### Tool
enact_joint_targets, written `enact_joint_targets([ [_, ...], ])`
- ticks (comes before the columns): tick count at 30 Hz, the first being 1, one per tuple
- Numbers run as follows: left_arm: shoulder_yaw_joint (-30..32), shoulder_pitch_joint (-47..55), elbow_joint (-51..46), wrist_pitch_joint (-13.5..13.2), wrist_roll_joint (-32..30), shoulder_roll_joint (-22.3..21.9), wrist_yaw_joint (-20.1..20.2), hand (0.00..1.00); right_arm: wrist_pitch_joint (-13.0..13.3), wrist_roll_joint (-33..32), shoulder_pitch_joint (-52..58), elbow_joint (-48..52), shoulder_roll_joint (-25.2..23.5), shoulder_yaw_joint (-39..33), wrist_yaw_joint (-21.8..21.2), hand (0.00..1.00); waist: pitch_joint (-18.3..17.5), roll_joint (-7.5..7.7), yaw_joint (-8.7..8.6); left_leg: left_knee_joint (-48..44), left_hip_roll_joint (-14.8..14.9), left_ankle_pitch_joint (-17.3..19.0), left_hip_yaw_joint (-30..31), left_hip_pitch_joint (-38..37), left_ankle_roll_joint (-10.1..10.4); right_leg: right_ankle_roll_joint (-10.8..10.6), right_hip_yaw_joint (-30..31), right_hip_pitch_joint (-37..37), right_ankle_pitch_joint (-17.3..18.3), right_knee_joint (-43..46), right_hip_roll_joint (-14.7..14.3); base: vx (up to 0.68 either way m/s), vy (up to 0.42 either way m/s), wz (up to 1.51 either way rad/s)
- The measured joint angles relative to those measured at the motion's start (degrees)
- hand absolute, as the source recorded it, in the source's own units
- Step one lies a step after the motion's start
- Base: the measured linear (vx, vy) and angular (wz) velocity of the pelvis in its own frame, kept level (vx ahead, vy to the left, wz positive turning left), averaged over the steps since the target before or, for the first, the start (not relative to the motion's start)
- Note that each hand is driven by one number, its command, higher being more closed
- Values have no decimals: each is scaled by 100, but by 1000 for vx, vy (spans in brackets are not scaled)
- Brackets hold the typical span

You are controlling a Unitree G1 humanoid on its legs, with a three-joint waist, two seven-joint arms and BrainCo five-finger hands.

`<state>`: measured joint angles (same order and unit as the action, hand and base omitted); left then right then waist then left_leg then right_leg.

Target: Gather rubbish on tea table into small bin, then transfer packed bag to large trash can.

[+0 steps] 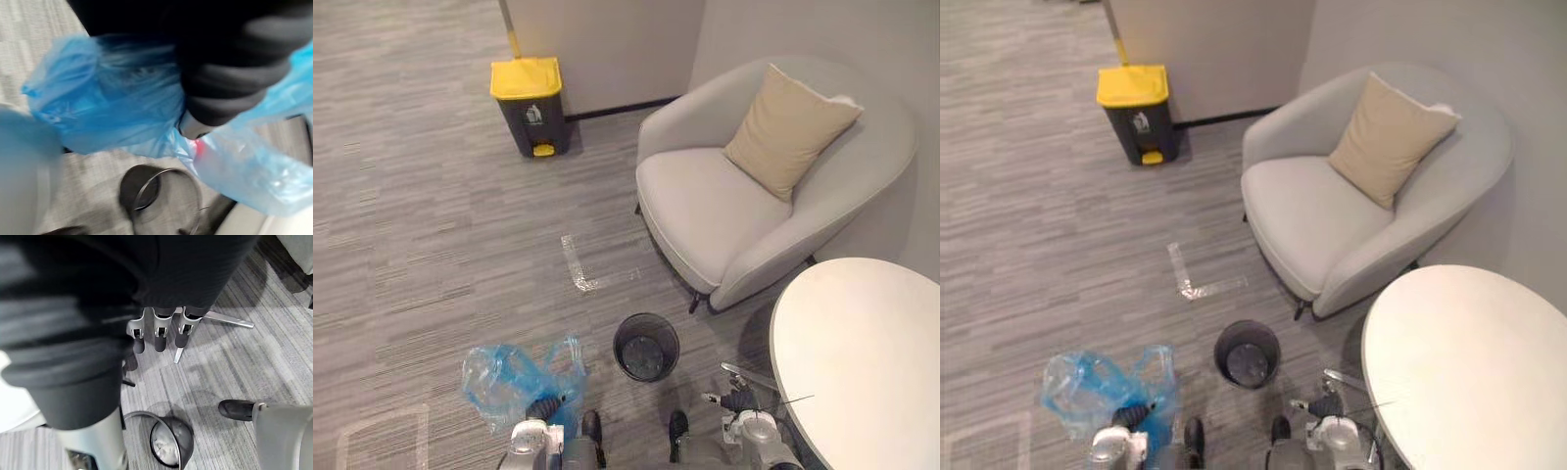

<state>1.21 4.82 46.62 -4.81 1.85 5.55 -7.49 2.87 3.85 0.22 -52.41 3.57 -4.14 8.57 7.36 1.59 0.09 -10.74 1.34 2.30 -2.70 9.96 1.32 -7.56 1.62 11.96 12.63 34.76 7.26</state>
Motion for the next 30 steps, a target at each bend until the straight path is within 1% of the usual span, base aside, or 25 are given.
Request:
enact_joint_targets([
  [1, 4, 26, -40, -2, 0, 13, -9, 100, -1, 0, 8, -1, -24, 4, 3, 0, -18, 32, 14, -51, -22, 5, 39, 36, 9, -28, 38, -22, 76, 160, -6, -68, -147, 76],
  [2, 9, 79, -131, -1, -4, 58, -11, 100, 9, -2, 14, 17, -77, 48, 18, 0, -86, 137, 102, -170, -114, -16, 140, 231, 49, 23, 173, -142, 337, 223, -11, -95, -163, 49],
  [3, 9, 112, -131, 4, -5, 29, -11, 100, 14, -4, -37, 22, -75, 91, 34, 0, -119, 198, 173, -200, -141, -90, 215, 359, 134, 113, 256, -231, 531, -227, -34, -118, -189, 40],
  [4, 6, 103, -133, 3, -4, 29, -11, 100, 14, -10, -63, 31, -74, 91, 40, 0, -136, 202, 194, -194, -136, -142, 229, 421, 169, 134, 253, -262, 571, -399, -51, -122, -146, 16],
  [5, 1, 80, -117, 3, -3, -60, -12, 100, 19, -62, -181, 83, -57, 90, 64, 0, -118, 106, 333, -68, -79, -323, 268, 652, 230, 400, 190, -320, 717, -1012, -135, -192, -128, 25],
  [6, -34, 34, -96, 8, 0, -172, -17, 100, 23, -174, -289, 112, 11, 85, 91, 0, -24, -99, 314, 94, 4, -504, 448, 725, 257, 450, -27, -292, 583, -1111, -234, -272, -165, 61],
  [7, -130, 27, -97, 4, 9, -286, -15, 100, 41, -225, -295, 167, 52, 85, 136, 0, 36, -237, 303, 494, 63, -848, 663, 730, 303, 503, -220, -171, 547, -1069, -316, -252, -147, 80],
  [8, -141, 28, -97, 4, 35, -335, -18, 100, 41, -229, -269, 167, 59, 79, 152, 0, 39, -293, 300, 678, 101, -980, 723, 717, 327, 539, -320, -135, 527, -1048, -343, -213, -165, 78],
  [9, -168, 47, -96, 5, 68, -376, -21, 100, 40, -231, -239, 167, 68, 79, 159, 0, 31, -358, 305, 916, 168, -1009, 754, 706, 377, 592, -499, -100, 495, -1037, -409, -171, -171, 73],
  [10, -177, 38, -96, 5, 81, -408, -28, 100, 39, -230, -249, 170, 70, 63, 166, 0, 49, -427, 295, 1213, 269, -816, 634, 696, 415, 703, -761, -115, 368, -1186, -421, -160, -128, 69],
  [11, -176, 27, -96, 6, 93, -412, -34, 100, 39, -230, -266, 170, 45, 27, 168, 0, 59, -394, 283, 1277, 313, -649, 497, 701, 386, 763, -851, -122, 267, -1317, -381, -163, -60, 91],
  [12, -177, -115, -101, 6, 117, -418, -71, 100, 41, -230, -315, 197, -42, -62, 213, 0, 129, -270, 261, 921, 342, -574, -123, 894, 211, 857, -1133, -121, 105, -1514, -187, -156, -35, 106],
  [13, -224, -153, -102, 4, 115, -422, -96, 100, 41, -231, -320, 210, -38, -141, 274, 0, 184, -178, 237, 271, 305, -566, -634, 962, 208, 855, -1360, -167, 31, -1575, -8, -160, -72, 124],
  [15, -270, -156, -112, 1, 115, -433, -108, 100, 41, -229, -251, 207, 57, -137, 311, 0, 189, -154, 163, -458, 398, -460, -1005, 740, 149, 846, -1670, -271, 9, -1625, 119, -107, -35, 95],
  [16, -275, -189, -103, -1, 114, -419, -112, 100, 41, -226, -251, 200, 105, -139, 326, 0, 167, -222, 150, -551, 468, -71, -1129, 487, 158, 807, -1840, -295, -14, -1674, 164, -88, 59, 65],
  [17, -275, -200, -95, -1, 114, -417, -112, 100, 41, -225, -254, 200, 120, -141, 329, 0, 163, -247, 135, -543, 487, 15, -1163, 438, 145, 770, -1905, -310, -37, -1714, 172, -106, 140, 71],
  [18, -288, -218, -87, -1, 113, -403, -114, 100, 42, -225, -257, 158, 134, -146, 331, 0, 151, -295, 111, -294, 523, 118, -1350, 239, 184, 672, -2034, -327, -136, -1842, 186, -61, 107, 48],
  [19, -291, -234, -86, -2, 111, -397, -114, 100, 41, -225, -263, 148, 134, -147, 329, 0, 146, -332, 102, -163, 518, 109, -1404, 176, 190, 641, -2057, -342, -166, -1881, 180, -64, 185, 51],
  [20, -300, -282, -31, -2, 105, -352, -113, 100, 41, -229, -305, 137, 113, -182, 324, 0, 167, -324, 83, 179, 450, 17, -1396, 82, 248, 552, -2159, -435, -313, -2078, 167, -44, 164, 32],
  [21, -371, -302, 42, -1, 91, -237, -112, 100, 42, -229, -326, 136, 1, -179, 312, 0, 172, -252, 88, 296, 368, -49, -1350, 76, 209, 469, -2196, -548, -506, -2376, 164, -55, 195, 28],
  [25, -519, -278, 144, 1, 37, -55, -111, 100, 39, -227, -378, -47, -82, -173, 279, 0, 175, -199, 85, 434, 152, -66, -1342, -48, 135, 285, -2179, -798, -741, -2759, 247, -39, 149, 9],
  [26, -509, -232, 143, -1, -6, -34, -111, 100, 37, -225, -406, -87, -80, -175, 273, 0, 175, -201, 86, 456, 80, -30, -1309, -56, 52, 265, -2196, -827, -740, -2792, 297, -24, 110, 10],
  [27, -506, -222, 143, 0, -50, -12, -110, 100, 34, -225, -407, -125, -88, -176, 265, 0, 180, -191, 85, 433, 30, 26, -1282, -45, 42, 187, -2214, -822, -673, -2763, 347, -16, 131, 21],
  [29, -482, -184, 140, 5, -62, 9, -106, 100, -3, -223, -400, -150, -102, -198, 255, 0, 234, -135, 23, 191, -127, 261, -1235, 3, -39, 30, -2262, -768, -362, -2360, 574, 26, 160, 30],
  [30, -482, -137, 136, 6, -62, 30, -104, 100, -18, -224, -385, -213, -112, -196, 253, 0, 254, -65, 21, -21, -218, 437, -1224, -2, -76, -115, -2229, -746, -87, -1994, 742, 67, 147, 29],
])
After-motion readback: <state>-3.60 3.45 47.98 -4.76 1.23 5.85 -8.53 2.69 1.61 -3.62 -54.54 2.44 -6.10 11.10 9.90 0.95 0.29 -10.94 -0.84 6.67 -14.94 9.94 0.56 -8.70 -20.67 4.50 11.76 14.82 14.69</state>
